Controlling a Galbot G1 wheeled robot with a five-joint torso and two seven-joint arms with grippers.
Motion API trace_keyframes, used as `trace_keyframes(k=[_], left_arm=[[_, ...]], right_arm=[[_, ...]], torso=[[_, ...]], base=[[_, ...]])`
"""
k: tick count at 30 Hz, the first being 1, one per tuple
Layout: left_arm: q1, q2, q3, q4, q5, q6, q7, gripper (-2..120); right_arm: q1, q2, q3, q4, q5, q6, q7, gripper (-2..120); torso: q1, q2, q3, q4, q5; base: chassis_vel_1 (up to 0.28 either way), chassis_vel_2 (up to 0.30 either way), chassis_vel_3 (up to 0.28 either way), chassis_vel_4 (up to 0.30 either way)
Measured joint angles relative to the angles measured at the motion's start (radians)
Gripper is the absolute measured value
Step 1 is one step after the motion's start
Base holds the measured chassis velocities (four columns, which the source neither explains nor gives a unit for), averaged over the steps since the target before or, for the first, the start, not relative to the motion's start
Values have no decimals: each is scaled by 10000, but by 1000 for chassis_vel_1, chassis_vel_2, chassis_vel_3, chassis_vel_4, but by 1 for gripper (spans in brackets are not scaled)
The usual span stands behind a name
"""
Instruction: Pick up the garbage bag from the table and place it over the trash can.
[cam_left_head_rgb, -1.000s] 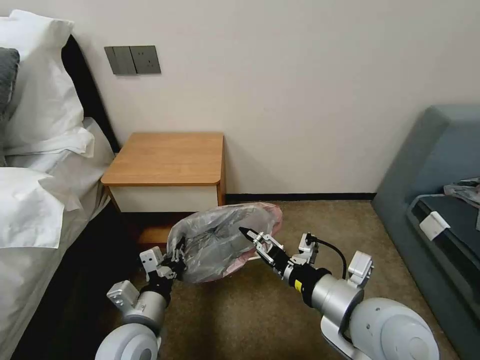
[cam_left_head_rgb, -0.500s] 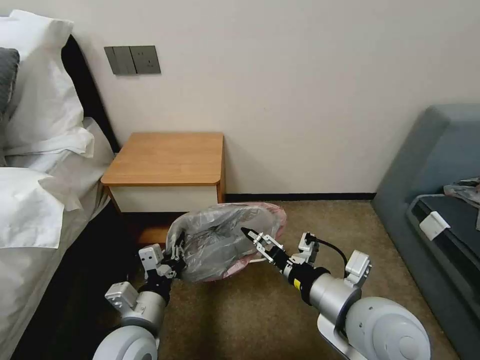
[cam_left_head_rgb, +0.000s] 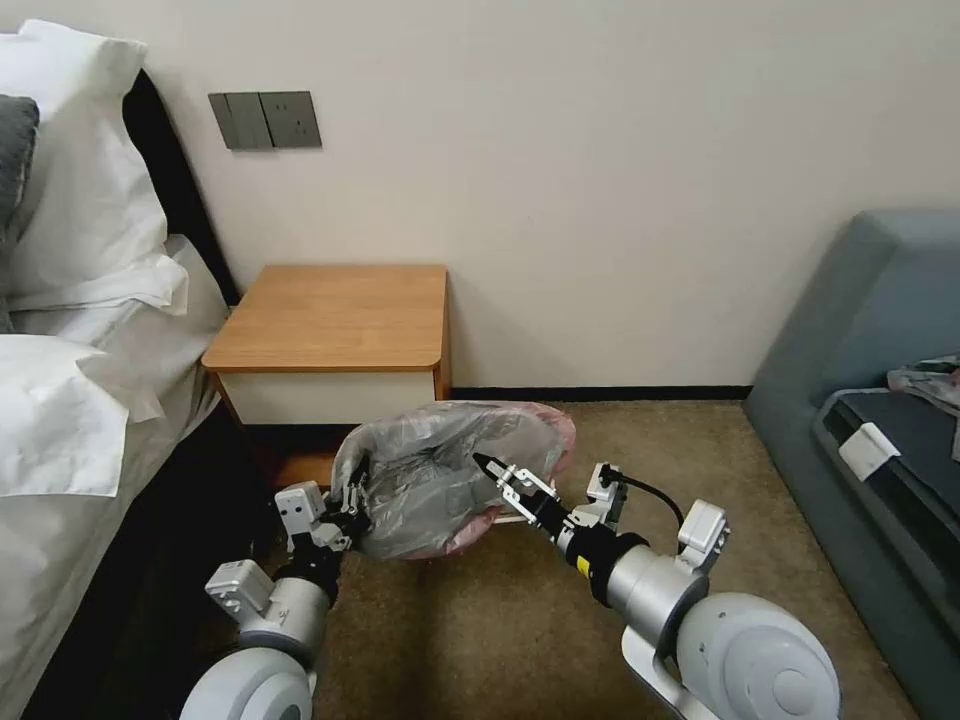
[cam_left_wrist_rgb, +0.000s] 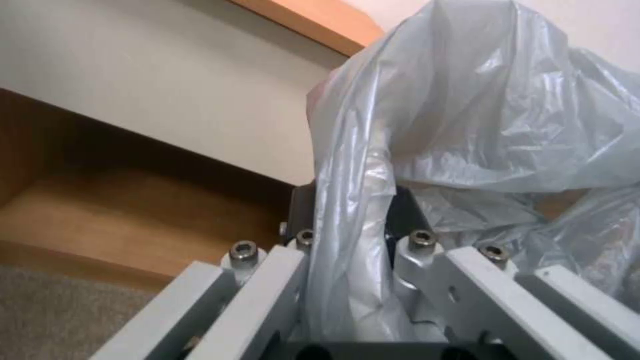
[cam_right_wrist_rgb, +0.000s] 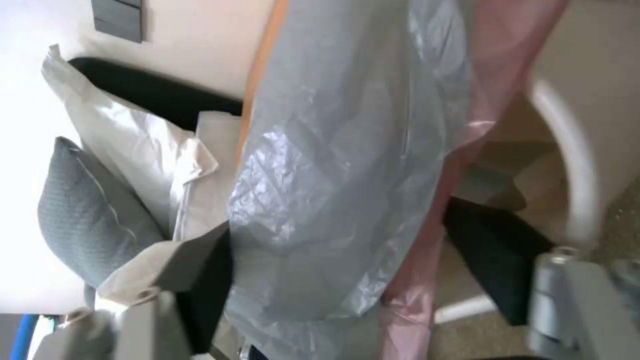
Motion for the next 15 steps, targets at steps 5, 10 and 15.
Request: trace_keyframes(k=[5, 10, 15], left_arm=[[-40, 2, 2, 23, -82, 19, -36, 5], [-75, -5, -10, 33, -275, 93, -183, 5], [-75, -85, -21, 110, -351, 123, -210, 5]], right_arm=[[-40, -26, 20, 3, -90, -13, -77, 55], [-107, -51, 47, 62, -133, -40, -156, 37], [-206, -58, -7, 128, -309, -80, -221, 15]], torso=[[0, 0, 0, 0, 0], [0, 0, 0, 0, 0], [0, 0, 0, 0, 0]], base=[[0, 0, 0, 0], [0, 0, 0, 0], [0, 0, 0, 0]])
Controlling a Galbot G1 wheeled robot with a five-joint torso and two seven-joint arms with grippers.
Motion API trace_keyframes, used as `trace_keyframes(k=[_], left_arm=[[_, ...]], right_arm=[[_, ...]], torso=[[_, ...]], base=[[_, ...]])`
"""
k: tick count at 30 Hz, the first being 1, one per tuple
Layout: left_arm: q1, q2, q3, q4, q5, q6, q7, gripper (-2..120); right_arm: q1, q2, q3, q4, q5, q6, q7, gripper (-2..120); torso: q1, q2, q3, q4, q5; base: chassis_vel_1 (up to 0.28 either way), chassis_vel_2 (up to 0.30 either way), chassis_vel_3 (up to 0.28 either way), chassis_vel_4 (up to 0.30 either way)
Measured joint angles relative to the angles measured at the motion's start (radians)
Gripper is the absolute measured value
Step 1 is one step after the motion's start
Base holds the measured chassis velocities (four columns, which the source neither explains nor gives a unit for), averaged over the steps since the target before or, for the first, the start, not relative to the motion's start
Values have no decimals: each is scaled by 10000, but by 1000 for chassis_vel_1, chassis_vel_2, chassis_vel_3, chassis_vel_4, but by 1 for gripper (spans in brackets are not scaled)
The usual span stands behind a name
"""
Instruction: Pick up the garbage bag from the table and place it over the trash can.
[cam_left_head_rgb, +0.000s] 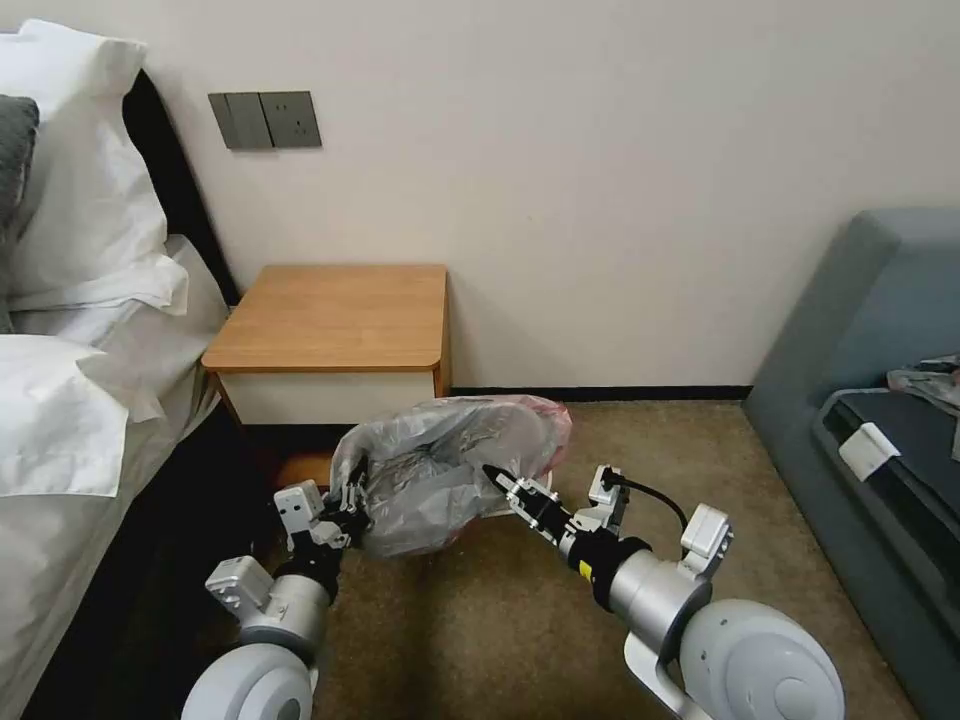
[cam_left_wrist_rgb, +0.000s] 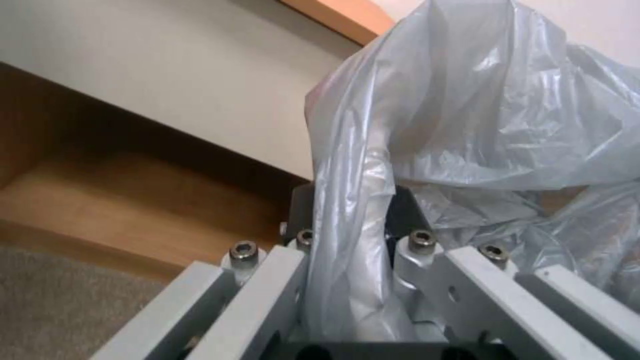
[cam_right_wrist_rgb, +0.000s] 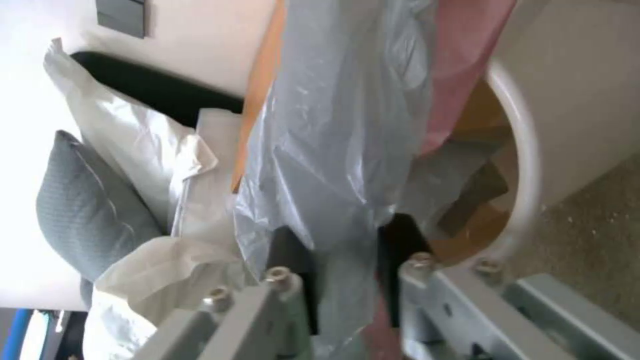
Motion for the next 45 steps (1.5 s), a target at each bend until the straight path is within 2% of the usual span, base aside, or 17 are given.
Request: trace_keyframes(k=[1, 3, 6, 13, 23, 37, 38, 39, 41, 42, 45], left_arm=[[0, 0, 0, 0, 0, 0, 0, 5], [-1, -30, -3, 38, -7, 5, -15, 5], [0, -60, -5, 71, -13, 11, -29, 5], [3, -73, -5, 97, -28, 29, -102, 5], [-378, -105, -153, 161, -786, 226, -725, 5], [-384, -120, -260, 17, -1258, 342, -872, 5], [-385, -122, -261, 17, -1262, 343, -876, 5], [-406, -150, -263, 25, -1268, 344, -894, 5], [-425, -174, -266, 50, -1269, 344, -905, 5], [-476, -209, -276, 112, -1271, 345, -935, 5], [-545, -230, -294, 187, -1283, 346, -976, 5]], right_arm=[[0, 0, 0, 0, 0, 0, 0, 15], [-61, -7, -39, 47, -88, -20, -26, 5], [-165, -12, -77, 71, -203, -42, -94, 0], [-244, -7, -99, 213, -253, -51, -126, 0], [-996, -217, 139, 319, -115, -242, 106, 0], [-740, -306, 416, 250, -372, -341, 77, -2], [-747, -306, 415, 255, -427, -388, 21, 0], [-819, -312, 414, 294, -538, -478, -78, 8], [-882, -319, 417, 308, -615, -527, -106, 11], [-985, -337, 450, 315, -765, -562, -163, 18], [-1090, -370, 504, 317, -904, -576, -233, 25]], torso=[[0, 0, 0, 0, 0], [0, 0, 0, 0, 0], [0, 0, 0, 0, 0], [0, 0, 0, 0, 0], [0, 0, 0, 0, 0], [0, 0, 0, 0, 0], [0, 0, 0, 0, 1], [0, 0, 0, 1, 0], [0, 0, 0, 0, 0], [0, 0, 0, 0, 0], [0, 0, 0, 0, 0]], base=[[0, 0, 0, 0], [0, 0, 0, 0], [0, 0, 0, 0], [0, 0, 0, 0], [0, 0, 0, 0], [0, 0, 0, 0], [0, 0, 0, 0], [0, 0, 0, 0], [0, 0, 0, 0], [0, 0, 0, 0], [0, 0, 0, 0]])
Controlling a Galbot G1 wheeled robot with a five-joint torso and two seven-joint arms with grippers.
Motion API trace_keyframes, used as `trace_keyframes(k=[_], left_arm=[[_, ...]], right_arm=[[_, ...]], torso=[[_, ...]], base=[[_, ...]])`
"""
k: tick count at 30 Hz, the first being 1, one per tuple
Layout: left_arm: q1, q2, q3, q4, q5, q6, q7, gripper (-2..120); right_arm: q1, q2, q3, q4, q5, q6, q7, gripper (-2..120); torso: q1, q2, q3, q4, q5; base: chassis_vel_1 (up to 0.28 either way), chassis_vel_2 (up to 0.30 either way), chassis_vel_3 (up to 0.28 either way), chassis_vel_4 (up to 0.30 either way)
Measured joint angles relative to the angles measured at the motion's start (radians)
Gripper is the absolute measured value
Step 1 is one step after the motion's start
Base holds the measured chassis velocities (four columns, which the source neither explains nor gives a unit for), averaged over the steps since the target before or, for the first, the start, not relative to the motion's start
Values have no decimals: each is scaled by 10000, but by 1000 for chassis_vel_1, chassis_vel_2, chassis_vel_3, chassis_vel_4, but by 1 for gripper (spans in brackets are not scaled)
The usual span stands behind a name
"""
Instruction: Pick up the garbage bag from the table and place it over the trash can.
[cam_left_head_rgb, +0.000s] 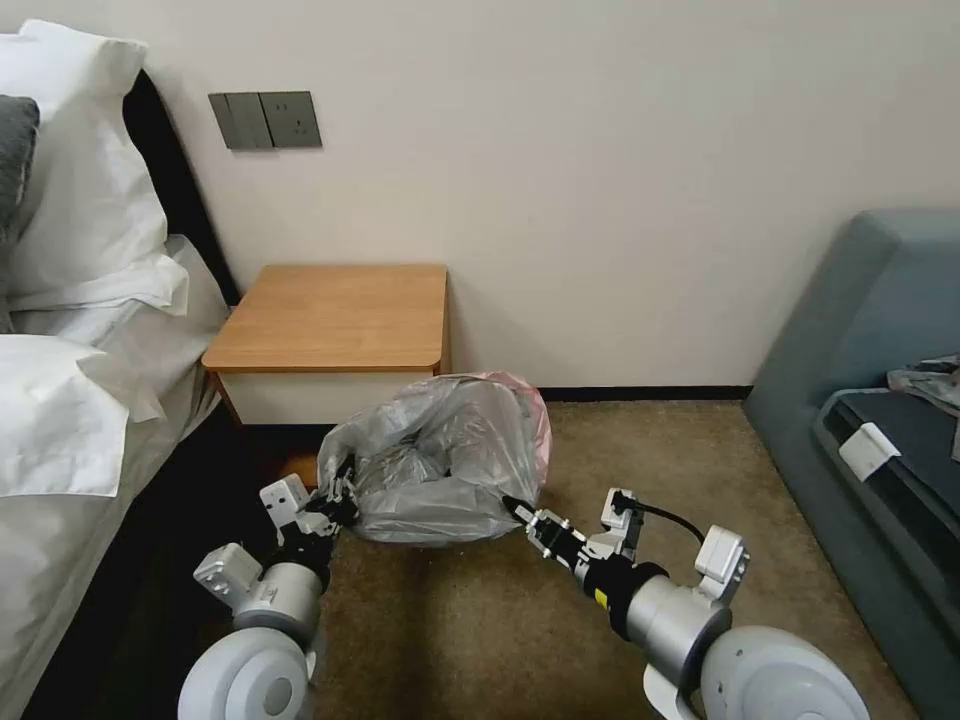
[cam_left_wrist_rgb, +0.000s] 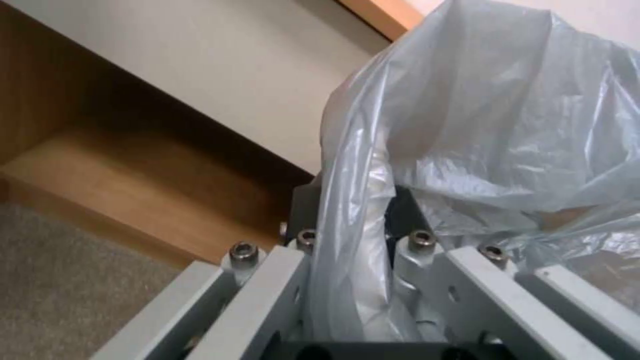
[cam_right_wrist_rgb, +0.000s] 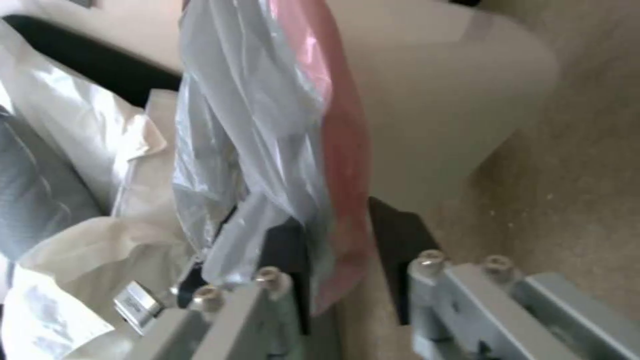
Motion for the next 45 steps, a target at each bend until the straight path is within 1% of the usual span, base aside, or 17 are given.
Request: trace_keyframes(k=[1, 2, 5, 6, 8, 9, 11, 13, 16, 17, 20, 24, 27, 35, 41, 44, 45], left_arm=[[-76, 0, -29, 71, -34, 0, -35, 5], [-76, 0, -29, 71, -34, 0, -35, 5], [-244, 23, -97, 258, -133, 2, -144, 5], [-244, 23, -97, 258, -133, 2, -144, 5], [-273, 45, -125, 301, -222, 18, -224, 5], [-273, 45, -125, 301, -222, 18, -224, 5], [-248, 76, -127, 303, -288, 29, -271, 5], [-238, 95, -127, 313, -301, 30, -288, 5], [-184, 163, -137, 357, -316, 30, -330, 5], [-184, 163, -137, 357, -316, 30, -330, 5], [-92, 169, -125, 352, -316, 23, -334, 5], [-55, 211, -118, 274, -390, 19, -333, 5], [-49, 262, -118, 178, -476, 19, -333, 5], [41, 365, -99, -106, -616, 19, -318, 5], [40, 451, -124, -209, -1001, 44, -344, 5], [17, 464, -124, -245, -1170, 65, -374, 5], [2, 471, -122, -265, -1312, 76, -405, 5]], right_arm=[[-119, -56, 38, 1, -168, -9, -83, 32], [-119, -56, 38, 1, -168, -9, -83, 32], [-590, -113, 178, 4, -1363, 12, -557, 46], [-590, -113, 178, 4, -1363, 12, -557, 46], [-986, -90, 343, 5, -2193, 239, -1086, 58], [-986, -90, 343, 5, -2193, 239, -1086, 58], [-945, -98, 443, 5, -2745, 506, -1461, 68], [-872, -117, 476, 5, -2971, 610, -1682, 71], [-362, -142, 643, 6, -3617, 1359, -3178, 86], [-362, -142, 643, 6, -3617, 1359, -3178, 86], [398, 30, 574, -225, -3821, 2109, -4548, 98], [907, 135, 260, -1023, -4260, 2570, -5458, 100], [1259, 283, 90, -1613, -4315, 2748, -5648, 100], [2049, 942, -115, -2989, -3989, 2981, -5663, 100], [2244, 1300, -122, -3420, -3938, 3040, -5596, 100], [2291, 1384, -122, -3585, -3793, 3120, -5586, 98], [2308, 1430, -107, -3654, -3604, 3166, -5615, 92]], torso=[[0, 0, 0, 1, 1], [0, 0, 0, 1, 1], [0, 0, 0, 0, 0], [0, 0, 0, 0, 0], [0, 0, 0, -2, 0], [0, 0, 0, -2, 0], [0, 0, 0, -1, 0], [0, 0, 0, -1, 1], [0, 0, 0, 0, 0], [0, 0, 0, 0, 0], [0, 0, 0, 1, -3], [0, 0, 1, 0, 0], [0, 0, 0, 0, -1], [0, 0, 1, 1, 0], [0, 0, 1, 0, -1], [0, 0, 1, 1, -1], [0, 0, 0, 0, 0]], base=[[0, 0, 0, 0], [0, 0, 0, 0], [0, 0, 0, 0], [0, 0, 0, 0], [0, 0, 0, 0], [0, 0, 0, 0], [0, 0, 0, 0], [0, 0, 0, 0], [0, 0, 0, 0], [0, 0, 0, 0], [0, 0, 0, 0], [0, 0, 0, 0], [0, 0, 0, 0], [0, 0, 0, 0], [0, 0, 0, 0], [0, 0, 0, 0], [0, 0, 0, 0]])
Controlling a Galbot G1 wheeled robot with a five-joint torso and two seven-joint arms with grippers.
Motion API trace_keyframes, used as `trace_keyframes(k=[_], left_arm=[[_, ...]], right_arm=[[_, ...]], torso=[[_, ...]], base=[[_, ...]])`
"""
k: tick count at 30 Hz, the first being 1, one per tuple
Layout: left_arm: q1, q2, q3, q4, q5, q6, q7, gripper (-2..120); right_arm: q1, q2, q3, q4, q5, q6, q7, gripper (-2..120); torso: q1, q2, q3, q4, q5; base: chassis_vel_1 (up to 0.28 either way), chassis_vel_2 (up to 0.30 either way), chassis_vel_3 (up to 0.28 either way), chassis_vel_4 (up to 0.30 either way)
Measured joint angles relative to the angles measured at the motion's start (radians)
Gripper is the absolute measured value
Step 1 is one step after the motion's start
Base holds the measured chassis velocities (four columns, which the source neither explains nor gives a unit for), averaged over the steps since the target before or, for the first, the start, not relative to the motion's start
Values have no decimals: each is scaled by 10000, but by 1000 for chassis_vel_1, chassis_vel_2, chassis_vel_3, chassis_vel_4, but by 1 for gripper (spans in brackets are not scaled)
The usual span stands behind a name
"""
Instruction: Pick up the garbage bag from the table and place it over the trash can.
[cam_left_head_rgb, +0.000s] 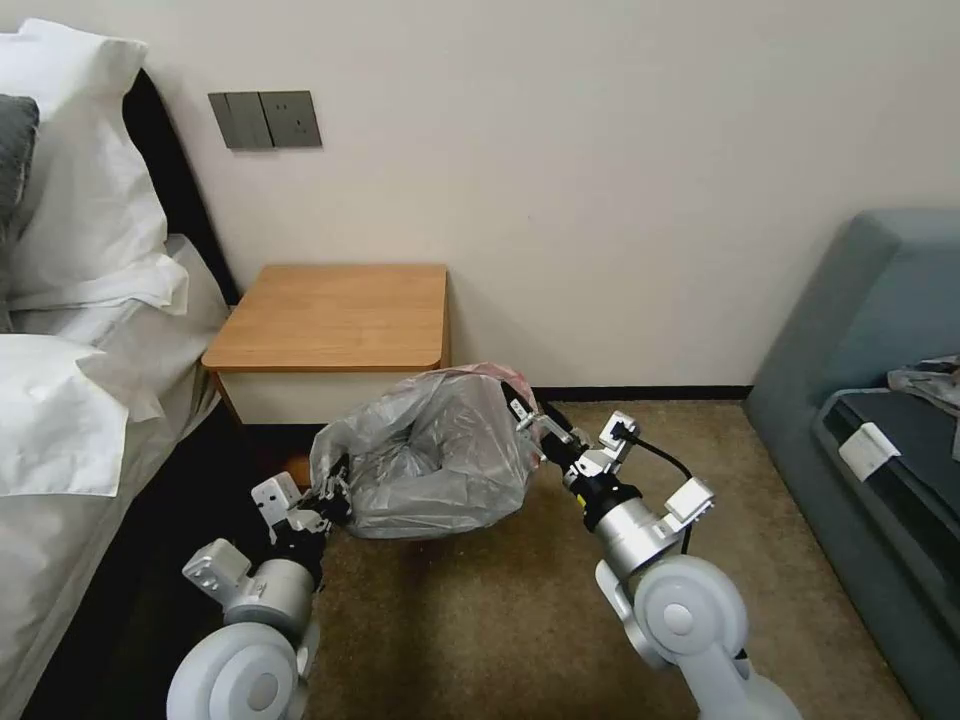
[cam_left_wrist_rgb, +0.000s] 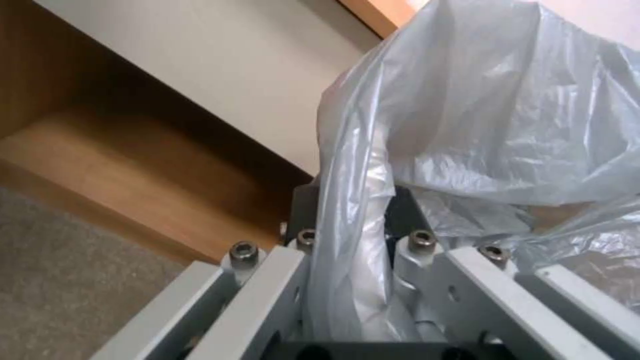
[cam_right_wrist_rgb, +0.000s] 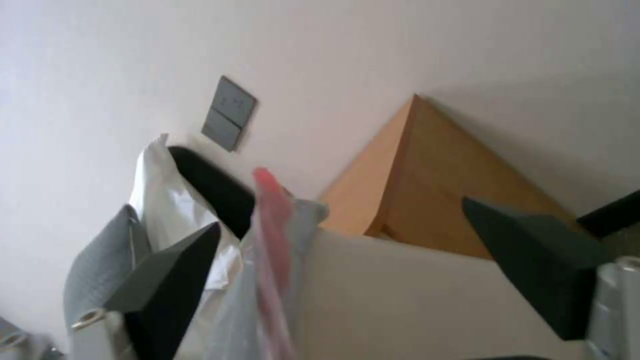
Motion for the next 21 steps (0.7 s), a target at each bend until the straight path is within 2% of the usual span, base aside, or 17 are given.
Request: trace_keyframes(k=[3, 5, 7, 8, 9, 10, 12, 13, 15, 16, 18, 19, 21], left_arm=[[-8, 8, 18, -7, -132, 17, -21, 5], [-24, -8, 63, -4, -187, 31, -22, 5], [-26, -11, 67, -2, -188, 31, -22, 5], [-34, -46, 106, 17, -196, 37, -23, 5], [-32, -63, 132, 26, -196, 39, -23, 5], [-32, -63, 132, 26, -196, 39, -23, 5], [4, -71, 151, 24, -196, 39, -23, 5], [4, -71, 151, 24, -196, 39, -23, 5], [51, -73, 151, -4, -196, 41, -23, 5], [51, -73, 151, -4, -196, 41, -23, 5], [83, -86, 145, -39, -196, 40, -24, 5], [83, -86, 145, -39, -196, 40, -24, 5], [102, -128, 144, -52, -198, 40, -24, 5]], right_arm=[[6, 50, 37, -47, 146, 50, -101, 84], [-13, 106, 54, -69, 181, 98, -201, 72], [-15, 111, 54, -69, 181, 100, -205, 72], [-29, 160, 66, -70, 180, 112, -221, 62], [-29, 187, 71, -73, 177, 119, -220, 57], [-29, 187, 71, -73, 177, 119, -220, 57], [-6, 208, 76, -88, 167, 123, -185, 45], [-6, 208, 76, -88, 167, 123, -185, 45], [17, 226, 85, -107, 153, 127, -138, 36], [17, 226, 85, -107, 153, 127, -138, 36], [13, 232, 92, -117, 150, 144, -106, 22], [13, 232, 92, -117, 150, 144, -106, 22], [-8, 244, 116, -116, 149, 154, -99, 14]], torso=[[0, 0, -1, 0, 0], [0, 0, -1, 0, 0], [0, 0, -1, 0, 0], [0, 0, -1, 0, 0], [0, 0, -1, 0, -1], [0, 0, -1, 0, -1], [0, 0, -1, -1, 0], [0, 0, -1, -1, 0], [0, 0, -1, 0, 0], [0, 0, -1, 0, 0], [0, 0, -1, 0, 0], [0, 0, -1, 0, 0], [0, 0, -1, 0, 0]], base=[[0, 0, 0, 0], [0, 0, 0, 0], [0, 0, 0, 0], [0, 0, 0, 0], [0, 0, 0, 0], [0, 0, 0, 0], [0, 0, 0, 0], [0, 0, 0, 0], [0, 0, 0, 0], [0, 0, 0, 0], [0, 0, 0, 0], [0, 0, 0, 0], [0, 0, 0, 0]])
